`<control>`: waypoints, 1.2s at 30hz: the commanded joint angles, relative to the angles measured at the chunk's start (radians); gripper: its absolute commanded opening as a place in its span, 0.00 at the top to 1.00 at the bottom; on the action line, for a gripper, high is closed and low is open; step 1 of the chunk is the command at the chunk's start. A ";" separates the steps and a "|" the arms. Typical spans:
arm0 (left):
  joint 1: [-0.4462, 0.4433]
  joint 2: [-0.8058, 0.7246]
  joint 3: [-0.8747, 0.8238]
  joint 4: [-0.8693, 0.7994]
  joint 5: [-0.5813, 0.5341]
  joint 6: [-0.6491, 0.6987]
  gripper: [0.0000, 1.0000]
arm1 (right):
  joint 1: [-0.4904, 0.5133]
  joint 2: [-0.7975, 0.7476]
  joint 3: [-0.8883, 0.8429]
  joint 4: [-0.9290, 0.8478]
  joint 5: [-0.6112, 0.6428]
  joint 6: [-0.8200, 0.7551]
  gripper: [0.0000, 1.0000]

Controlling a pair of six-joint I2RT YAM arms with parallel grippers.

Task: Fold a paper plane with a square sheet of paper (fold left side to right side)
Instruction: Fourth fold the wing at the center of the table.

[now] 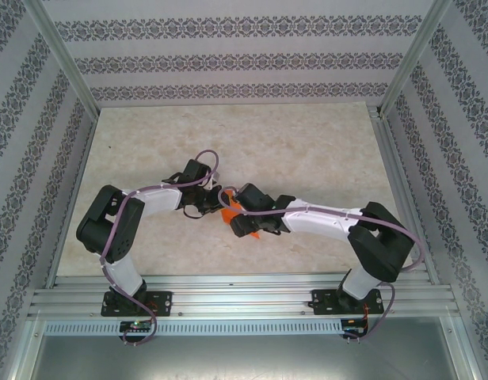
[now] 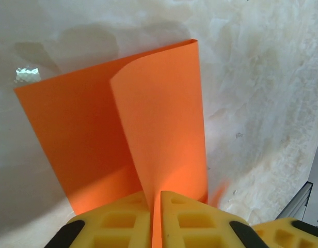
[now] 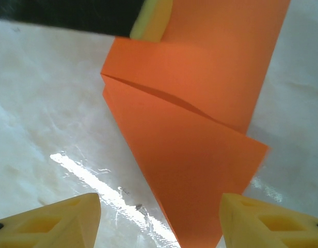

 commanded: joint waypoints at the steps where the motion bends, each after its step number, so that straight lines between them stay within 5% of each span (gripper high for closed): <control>1: -0.012 -0.029 0.010 0.012 -0.006 -0.017 0.87 | 0.020 0.039 0.029 0.004 0.093 -0.043 0.37; 25: -0.016 -0.059 0.060 -0.069 -0.035 0.014 0.81 | 0.074 0.155 0.106 -0.064 0.241 -0.092 0.54; 36: -0.014 -0.068 0.070 -0.085 -0.046 0.022 0.76 | 0.075 0.165 0.113 -0.066 0.245 -0.094 0.72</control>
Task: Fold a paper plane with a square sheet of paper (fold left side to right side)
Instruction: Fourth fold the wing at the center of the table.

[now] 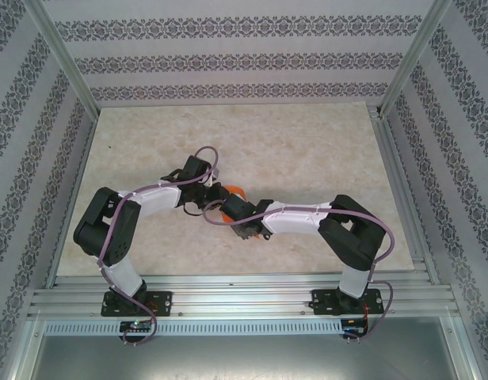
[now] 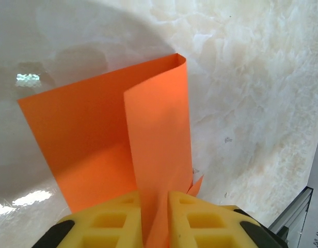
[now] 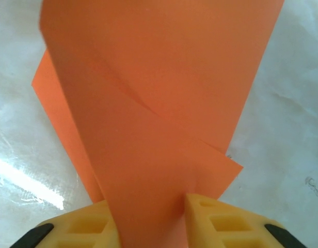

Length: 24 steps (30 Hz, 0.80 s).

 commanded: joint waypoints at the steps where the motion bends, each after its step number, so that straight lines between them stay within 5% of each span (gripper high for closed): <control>1: -0.013 -0.043 0.036 -0.032 -0.017 0.021 0.74 | 0.012 0.013 0.027 0.001 0.019 -0.006 0.73; 12: 0.104 -0.206 0.038 -0.153 -0.025 0.102 0.36 | -0.016 0.006 -0.008 0.056 -0.078 0.005 0.81; 24: 0.114 -0.181 -0.161 0.055 0.080 0.010 0.34 | -0.127 -0.033 -0.097 0.181 -0.301 0.077 0.81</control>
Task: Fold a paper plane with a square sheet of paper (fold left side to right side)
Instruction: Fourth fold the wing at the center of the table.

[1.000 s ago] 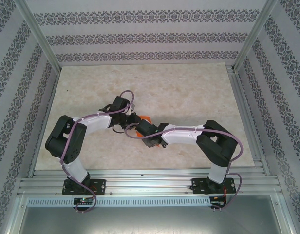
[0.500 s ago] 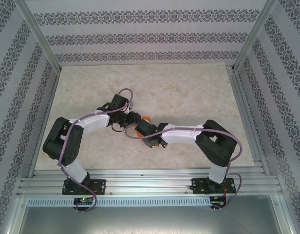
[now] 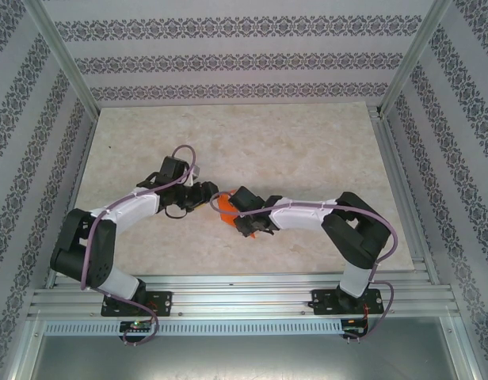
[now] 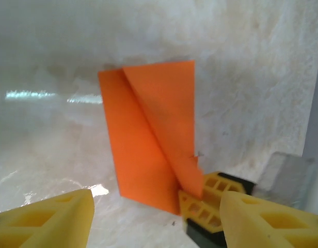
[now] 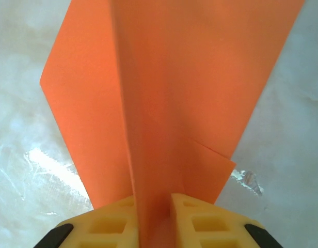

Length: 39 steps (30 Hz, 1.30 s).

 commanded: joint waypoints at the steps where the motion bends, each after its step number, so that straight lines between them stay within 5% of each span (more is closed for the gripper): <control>1: -0.010 0.025 -0.028 0.105 0.050 -0.034 0.35 | -0.033 -0.009 -0.040 0.061 -0.101 0.041 0.81; 19: -0.140 0.164 0.015 0.168 0.040 -0.072 0.47 | -0.083 -0.022 -0.115 0.134 -0.188 0.076 0.81; 31: -0.149 0.217 0.068 0.191 0.043 -0.096 0.46 | -0.093 -0.023 -0.134 0.158 -0.215 0.089 0.81; 39: -0.166 0.267 0.098 0.218 0.048 -0.114 0.59 | -0.102 -0.021 -0.138 0.166 -0.228 0.093 0.81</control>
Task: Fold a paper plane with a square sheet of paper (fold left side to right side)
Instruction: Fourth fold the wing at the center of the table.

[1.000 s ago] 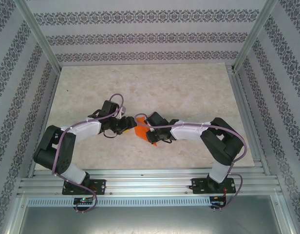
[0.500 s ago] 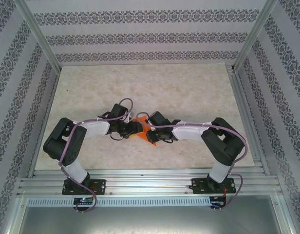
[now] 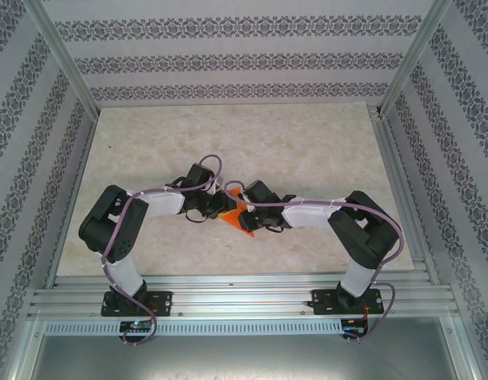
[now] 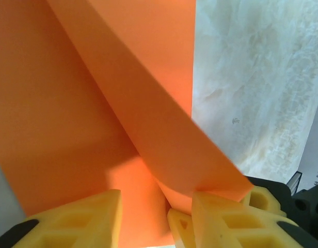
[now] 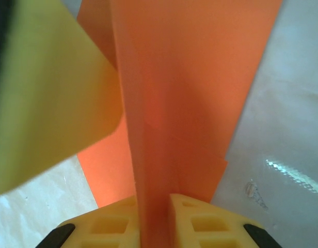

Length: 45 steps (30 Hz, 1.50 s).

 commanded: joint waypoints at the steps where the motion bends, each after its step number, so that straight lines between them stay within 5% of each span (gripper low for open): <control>1: -0.016 0.024 0.037 0.047 0.005 -0.015 0.59 | -0.005 0.016 -0.029 -0.014 -0.018 0.010 0.80; 17: -0.025 0.090 0.069 -0.009 -0.032 0.010 0.60 | -0.085 -0.111 -0.075 -0.016 -0.136 0.053 0.67; 45: -0.033 0.096 0.069 -0.022 -0.041 0.020 0.60 | -0.117 -0.032 -0.069 0.094 -0.282 0.107 0.83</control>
